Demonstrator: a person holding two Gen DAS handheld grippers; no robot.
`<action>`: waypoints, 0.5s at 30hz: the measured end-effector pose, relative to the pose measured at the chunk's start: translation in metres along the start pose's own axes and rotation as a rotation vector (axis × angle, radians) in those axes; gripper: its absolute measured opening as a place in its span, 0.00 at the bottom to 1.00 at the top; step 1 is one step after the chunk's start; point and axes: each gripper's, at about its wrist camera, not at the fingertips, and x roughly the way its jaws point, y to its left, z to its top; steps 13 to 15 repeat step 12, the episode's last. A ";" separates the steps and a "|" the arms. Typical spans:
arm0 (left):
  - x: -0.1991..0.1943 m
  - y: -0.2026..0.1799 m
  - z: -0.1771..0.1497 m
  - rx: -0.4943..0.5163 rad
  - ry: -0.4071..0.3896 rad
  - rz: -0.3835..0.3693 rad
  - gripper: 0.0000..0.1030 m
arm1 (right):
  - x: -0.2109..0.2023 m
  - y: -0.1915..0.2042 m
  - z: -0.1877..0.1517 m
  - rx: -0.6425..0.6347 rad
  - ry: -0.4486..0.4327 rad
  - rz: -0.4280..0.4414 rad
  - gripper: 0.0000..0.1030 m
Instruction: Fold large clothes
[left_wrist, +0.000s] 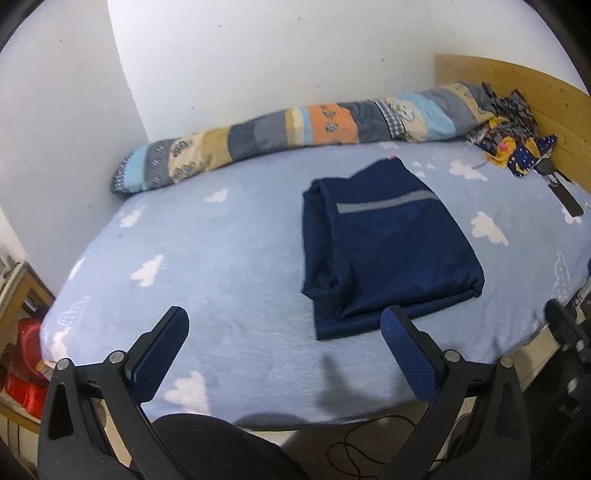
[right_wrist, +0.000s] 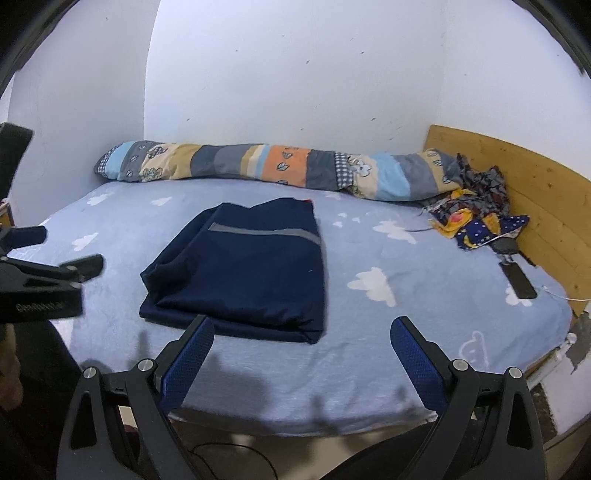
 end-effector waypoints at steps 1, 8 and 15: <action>-0.005 0.003 0.001 0.000 -0.009 0.018 1.00 | -0.004 -0.003 0.002 0.007 -0.004 -0.002 0.95; -0.029 0.045 0.038 -0.050 -0.007 0.057 1.00 | -0.023 -0.033 0.029 0.074 -0.060 0.018 0.95; 0.003 0.090 0.067 -0.127 0.014 0.120 1.00 | 0.010 -0.070 0.063 0.146 -0.045 0.007 0.96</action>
